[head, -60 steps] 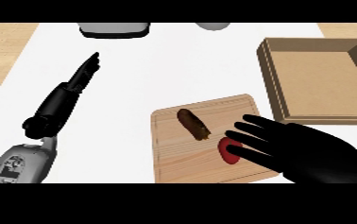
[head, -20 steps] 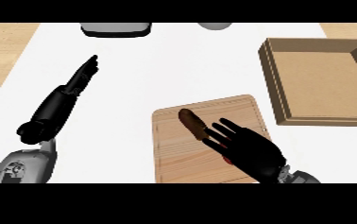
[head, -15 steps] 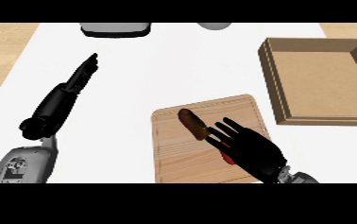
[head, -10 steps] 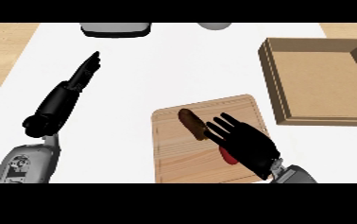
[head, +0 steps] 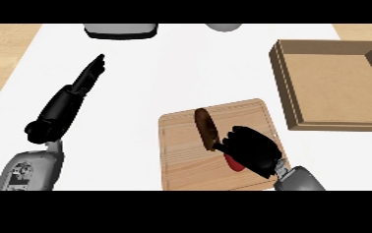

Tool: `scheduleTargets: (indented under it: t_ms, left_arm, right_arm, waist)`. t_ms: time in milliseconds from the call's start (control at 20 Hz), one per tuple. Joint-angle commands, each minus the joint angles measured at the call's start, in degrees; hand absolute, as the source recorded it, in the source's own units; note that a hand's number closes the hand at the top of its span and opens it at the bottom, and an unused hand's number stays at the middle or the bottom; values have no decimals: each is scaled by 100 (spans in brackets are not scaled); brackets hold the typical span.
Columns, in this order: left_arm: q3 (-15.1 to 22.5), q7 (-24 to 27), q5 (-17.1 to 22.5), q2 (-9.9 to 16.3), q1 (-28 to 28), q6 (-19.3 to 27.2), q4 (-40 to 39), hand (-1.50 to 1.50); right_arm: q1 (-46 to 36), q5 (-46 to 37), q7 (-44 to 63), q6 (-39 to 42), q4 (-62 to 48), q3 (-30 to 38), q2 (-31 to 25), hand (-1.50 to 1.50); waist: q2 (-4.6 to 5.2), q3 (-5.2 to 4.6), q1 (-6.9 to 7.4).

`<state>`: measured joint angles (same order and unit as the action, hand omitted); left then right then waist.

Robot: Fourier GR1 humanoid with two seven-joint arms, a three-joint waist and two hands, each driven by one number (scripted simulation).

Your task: Pick the tomato from the cutting board and place it in the cardboard box

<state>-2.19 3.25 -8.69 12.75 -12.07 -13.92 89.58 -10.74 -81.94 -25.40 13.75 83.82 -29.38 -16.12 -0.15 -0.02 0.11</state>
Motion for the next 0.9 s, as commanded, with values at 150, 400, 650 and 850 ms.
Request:
scheduleTargets:
  t_ms: [150,400,650,850]
  left_arm:
    - [142,114,-186,-204,87,39,-94,0]
    - [-93,322,-169,-44,44,24,-302,0]
    - [-130,-126,59,126,167,-250,334,0]
    - [-175,57,-44,44,140,-85,95,0]
  right_arm:
    - [-35,-99,-619,-1145,-486,206,80,150]
    - [699,754,-1713,-995,312,375,-682,150]
    - [1679,2052,-3263,-1192,961,841,-1754,150]
    - [2228,2991,-3905,-1402,1861,1493,-2209,150]
  waist:
    - [16,3,-4]
    - [17,2,-50]
    - [-8,5,-59]
    - [-10,1,-125]
